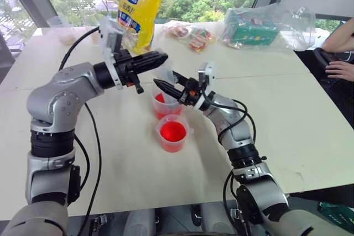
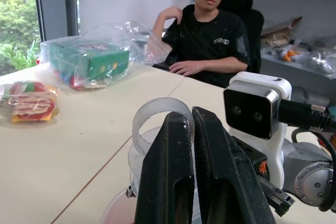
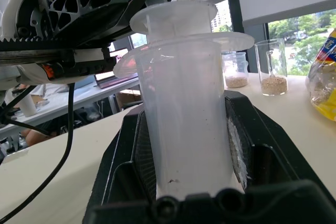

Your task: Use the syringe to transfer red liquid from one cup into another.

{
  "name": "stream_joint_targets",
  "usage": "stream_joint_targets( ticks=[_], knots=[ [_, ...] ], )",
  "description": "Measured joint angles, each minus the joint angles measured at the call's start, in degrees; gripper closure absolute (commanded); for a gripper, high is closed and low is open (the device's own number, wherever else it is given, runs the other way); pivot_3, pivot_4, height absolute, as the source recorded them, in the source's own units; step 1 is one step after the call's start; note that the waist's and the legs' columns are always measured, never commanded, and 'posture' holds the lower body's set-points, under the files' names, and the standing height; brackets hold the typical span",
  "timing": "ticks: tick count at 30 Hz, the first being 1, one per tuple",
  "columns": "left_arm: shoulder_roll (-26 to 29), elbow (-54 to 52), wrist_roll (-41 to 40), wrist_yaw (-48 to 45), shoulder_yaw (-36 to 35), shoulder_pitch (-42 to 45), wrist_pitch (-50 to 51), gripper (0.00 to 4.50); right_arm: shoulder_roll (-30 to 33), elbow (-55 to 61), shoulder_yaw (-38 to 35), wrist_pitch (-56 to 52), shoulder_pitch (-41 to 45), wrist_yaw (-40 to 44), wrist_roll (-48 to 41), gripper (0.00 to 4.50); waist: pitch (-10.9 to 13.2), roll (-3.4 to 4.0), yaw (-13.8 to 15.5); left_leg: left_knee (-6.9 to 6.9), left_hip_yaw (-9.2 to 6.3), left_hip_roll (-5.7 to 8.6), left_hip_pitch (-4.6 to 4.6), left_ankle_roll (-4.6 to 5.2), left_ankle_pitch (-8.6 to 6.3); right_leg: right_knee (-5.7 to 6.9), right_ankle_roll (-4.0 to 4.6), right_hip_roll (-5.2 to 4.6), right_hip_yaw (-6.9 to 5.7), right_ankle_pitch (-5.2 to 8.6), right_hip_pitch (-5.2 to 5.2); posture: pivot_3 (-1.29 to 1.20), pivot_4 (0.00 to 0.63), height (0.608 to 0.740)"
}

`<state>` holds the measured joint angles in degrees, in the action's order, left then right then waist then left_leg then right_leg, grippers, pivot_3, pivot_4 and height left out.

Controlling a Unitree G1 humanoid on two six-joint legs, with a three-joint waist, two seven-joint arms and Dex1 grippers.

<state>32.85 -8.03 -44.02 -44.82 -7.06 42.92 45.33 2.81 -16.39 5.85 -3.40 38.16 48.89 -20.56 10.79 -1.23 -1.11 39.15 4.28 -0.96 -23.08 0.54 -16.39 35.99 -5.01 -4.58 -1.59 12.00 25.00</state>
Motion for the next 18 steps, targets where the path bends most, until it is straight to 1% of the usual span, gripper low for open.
stream_joint_targets(
  ticks=[7, 18],
  knots=[
    [0.26, 0.68, 0.76, 0.00, -0.17, 0.62, -0.82, 4.46, -0.04, -2.42, -0.06, 0.73, 1.59, 0.71, -0.03, 3.06, 0.00, 0.00, -0.05, 0.00, 0.00, 0.00, 0.01, 0.00, 0.00, 0.01, 0.00, 0.00, 0.00, 0.00, 0.00, 0.00, 0.150, 0.740],
    [0.48, 1.58, 1.14, -0.11, -0.16, 2.20, -1.12, 4.46, -0.01, -2.84, -0.19, 0.85, 1.75, 0.71, -0.55, 3.06, 0.00, 0.00, -0.05, 0.00, 0.00, -0.01, 0.00, 0.00, 0.00, 0.01, 0.00, 0.00, 0.00, 0.00, 0.00, 0.00, 0.150, 0.740]
  ],
)
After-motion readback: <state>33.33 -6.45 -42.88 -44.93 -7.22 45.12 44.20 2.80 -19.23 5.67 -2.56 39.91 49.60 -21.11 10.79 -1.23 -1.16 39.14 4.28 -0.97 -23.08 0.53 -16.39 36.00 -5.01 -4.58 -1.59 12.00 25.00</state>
